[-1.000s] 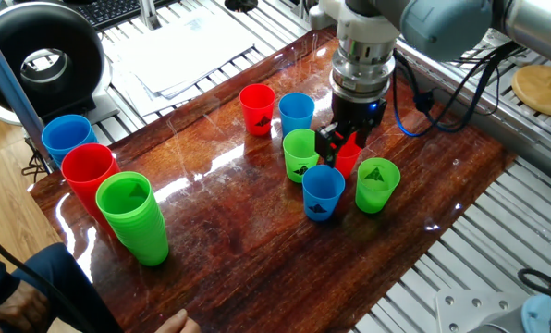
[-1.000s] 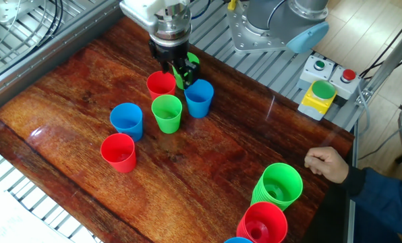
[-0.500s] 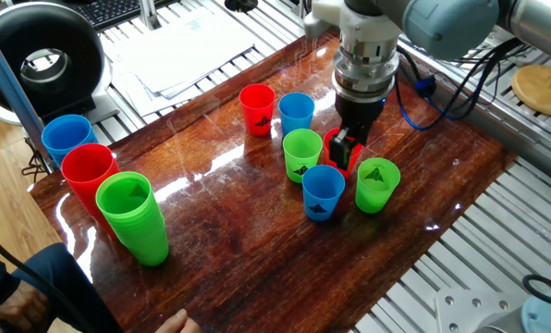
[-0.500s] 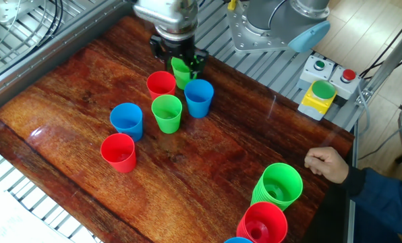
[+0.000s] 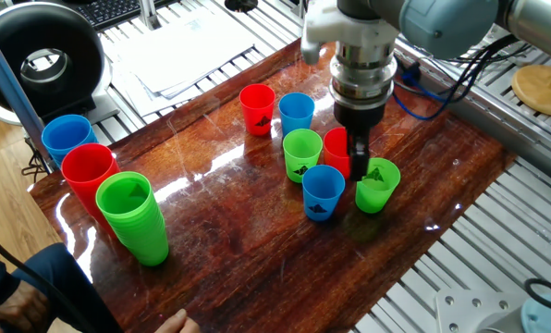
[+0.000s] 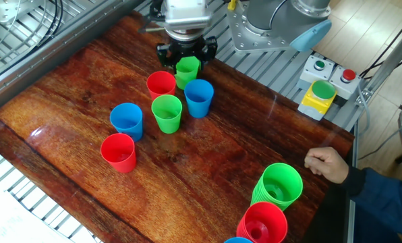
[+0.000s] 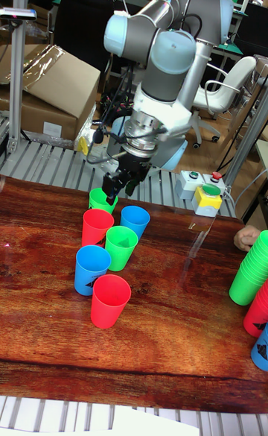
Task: Stack the cups
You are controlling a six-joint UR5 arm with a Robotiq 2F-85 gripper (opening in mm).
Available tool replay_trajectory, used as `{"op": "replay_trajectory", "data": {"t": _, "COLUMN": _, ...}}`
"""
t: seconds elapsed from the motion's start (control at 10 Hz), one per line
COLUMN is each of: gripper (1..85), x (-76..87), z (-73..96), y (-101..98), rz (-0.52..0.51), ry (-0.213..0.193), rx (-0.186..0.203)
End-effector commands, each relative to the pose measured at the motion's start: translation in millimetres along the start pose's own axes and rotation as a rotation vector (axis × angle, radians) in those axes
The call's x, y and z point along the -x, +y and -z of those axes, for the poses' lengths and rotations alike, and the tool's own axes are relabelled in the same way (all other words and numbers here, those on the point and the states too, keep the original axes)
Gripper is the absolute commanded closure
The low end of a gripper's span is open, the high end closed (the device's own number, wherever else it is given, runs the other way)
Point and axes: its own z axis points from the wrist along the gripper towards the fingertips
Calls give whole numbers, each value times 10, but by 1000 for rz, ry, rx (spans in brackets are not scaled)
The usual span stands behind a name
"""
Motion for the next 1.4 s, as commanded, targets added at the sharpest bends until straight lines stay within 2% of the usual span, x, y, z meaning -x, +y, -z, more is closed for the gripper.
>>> {"op": "replay_trajectory", "data": {"t": 0.0, "gripper": 233, "x": 54, "z": -52, "y": -9, "rz": 305, "ry": -11, "rx": -31}}
{"op": "replay_trajectory", "data": {"t": 0.2, "gripper": 247, "x": 91, "z": -64, "y": 58, "rz": 366, "ry": -38, "rx": -30}}
{"op": "replay_trajectory", "data": {"t": 0.4, "gripper": 267, "x": 112, "z": -68, "y": 91, "rz": 373, "ry": -49, "rx": -18}}
{"op": "replay_trajectory", "data": {"t": 0.8, "gripper": 293, "x": -56, "z": -62, "y": -75, "rz": 413, "ry": -35, "rx": -23}}
{"op": "replay_trajectory", "data": {"t": 1.0, "gripper": 293, "x": -89, "z": -146, "y": -166, "rz": 440, "ry": -42, "rx": -32}}
{"op": "replay_trajectory", "data": {"t": 1.3, "gripper": 293, "x": -203, "z": -268, "y": -200, "rz": 452, "ry": -47, "rx": -42}}
